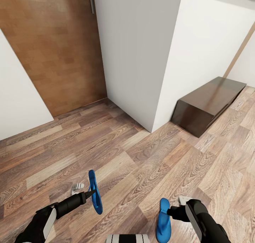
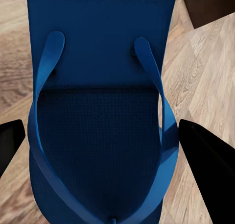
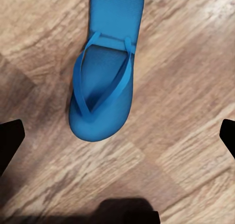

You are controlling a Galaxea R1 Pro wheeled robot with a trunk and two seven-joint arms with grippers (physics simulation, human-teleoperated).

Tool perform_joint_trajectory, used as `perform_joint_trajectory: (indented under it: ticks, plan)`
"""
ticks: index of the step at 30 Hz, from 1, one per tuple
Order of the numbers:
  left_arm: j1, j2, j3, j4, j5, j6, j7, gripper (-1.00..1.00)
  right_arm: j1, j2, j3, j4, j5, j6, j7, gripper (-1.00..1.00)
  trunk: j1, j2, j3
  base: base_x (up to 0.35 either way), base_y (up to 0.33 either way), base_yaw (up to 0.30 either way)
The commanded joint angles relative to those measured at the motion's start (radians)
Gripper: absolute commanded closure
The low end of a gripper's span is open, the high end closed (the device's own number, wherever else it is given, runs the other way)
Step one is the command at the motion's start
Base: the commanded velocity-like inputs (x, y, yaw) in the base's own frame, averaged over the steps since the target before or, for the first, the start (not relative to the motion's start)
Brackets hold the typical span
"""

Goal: In the bedroom, move the book from the bed onto either nightstand, and place the two sandals side by side next to the bed.

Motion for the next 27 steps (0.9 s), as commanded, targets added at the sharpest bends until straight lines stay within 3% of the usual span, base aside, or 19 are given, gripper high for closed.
perform_joint_trajectory:
  ticks: [1, 10, 27]
  plan:
    - [0.000, 0.000, 0.002, 0.000, 0.006, 0.010, -0.001, 1.00, 0.000, 0.001, -0.001, 0.000, -0.005, 0.002, -0.001, -1.00, 0.000, 0.000, -0.001, 0.000, 0.000, 0.000]
    - [0.000, -0.001, 0.000, 0.000, 0.004, 0.010, 0.001, 1.00, 0.000, 0.001, -0.002, 0.000, -0.004, 0.002, -0.001, -1.00, 0.000, 0.000, -0.001, 0.000, 0.000, 0.000]
    - [0.000, -0.002, 0.000, 0.000, 0.003, 0.010, 0.002, 1.00, 0.000, 0.001, -0.001, -0.001, 0.000, 0.001, -0.004, -1.00, 0.007, -0.004, -0.066, 0.000, 0.000, 0.000]
